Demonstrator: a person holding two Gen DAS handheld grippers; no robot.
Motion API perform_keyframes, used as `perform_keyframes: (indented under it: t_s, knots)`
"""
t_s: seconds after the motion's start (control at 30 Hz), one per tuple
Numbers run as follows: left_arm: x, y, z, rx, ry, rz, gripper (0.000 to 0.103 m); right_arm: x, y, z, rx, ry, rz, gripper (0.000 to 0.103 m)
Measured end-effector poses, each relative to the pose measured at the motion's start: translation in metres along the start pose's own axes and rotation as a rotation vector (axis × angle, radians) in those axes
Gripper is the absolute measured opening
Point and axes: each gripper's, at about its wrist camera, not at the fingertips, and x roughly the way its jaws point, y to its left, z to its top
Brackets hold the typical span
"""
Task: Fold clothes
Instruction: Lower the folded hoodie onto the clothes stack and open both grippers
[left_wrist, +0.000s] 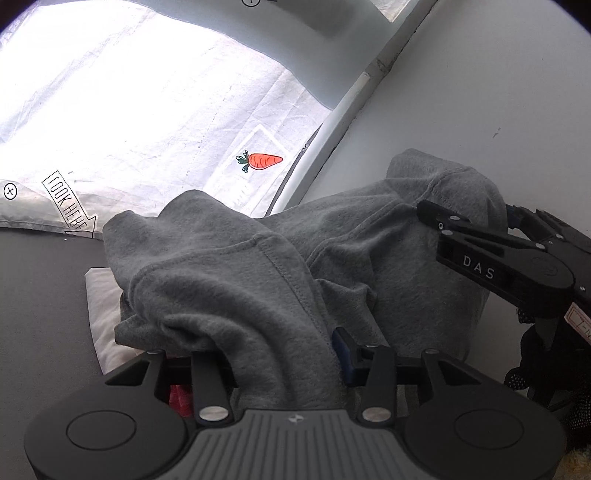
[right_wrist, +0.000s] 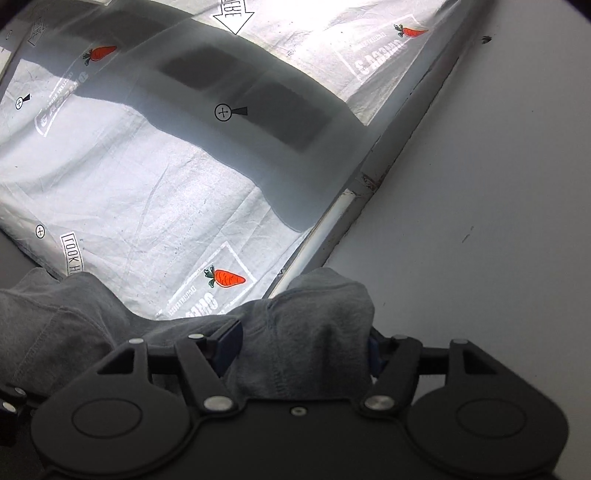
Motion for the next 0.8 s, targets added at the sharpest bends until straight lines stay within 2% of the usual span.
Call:
perform_keyframes:
  t_s: [0.1,0.17,0.23,0.3,0.4,0.47,0.6,0.63,0.7,0.73,0.8]
  knots:
    - [0.003,-0.002,0.001,0.001,0.0,0.006,0.047,-0.008,-0.001,0.004,0.016,-0.062,-0.115,0.076]
    - [0.006,-0.003,0.003,0.001,-0.002,0.013,0.048,-0.01,-0.007,0.007,0.051,-0.1,-0.075,0.079]
    - [0.006,-0.003,0.003,0.004,0.0,0.022,0.049,-0.005,-0.009,0.007,0.089,-0.082,0.017,0.08]
    - [0.005,-0.002,0.003,0.014,0.006,0.033,0.052,0.017,-0.006,-0.003,0.154,0.004,0.108,0.081]
    - [-0.003,0.001,0.001,0.035,0.002,0.068,0.057,0.057,0.005,-0.029,0.217,0.207,0.196,0.081]
    - [-0.013,0.007,0.001,0.046,-0.021,0.115,0.057,0.074,0.015,-0.054,0.232,0.281,0.212,0.083]
    - [-0.031,0.017,-0.002,0.101,-0.093,0.262,0.058,0.077,0.022,-0.075,0.292,0.283,0.179,0.09]
    - [-0.029,0.022,-0.002,0.099,-0.087,0.293,0.059,0.076,0.023,-0.077,0.298,0.28,0.177,0.092]
    - [-0.023,0.032,-0.002,0.079,-0.062,0.346,0.063,0.075,0.024,-0.079,0.309,0.279,0.174,0.093]
    - [-0.013,0.04,-0.003,0.058,-0.01,0.356,0.064,0.073,0.025,-0.082,0.319,0.283,0.176,0.094]
    - [0.005,0.049,-0.009,0.053,0.046,0.375,0.064,0.077,0.026,-0.083,0.318,0.285,0.174,0.096]
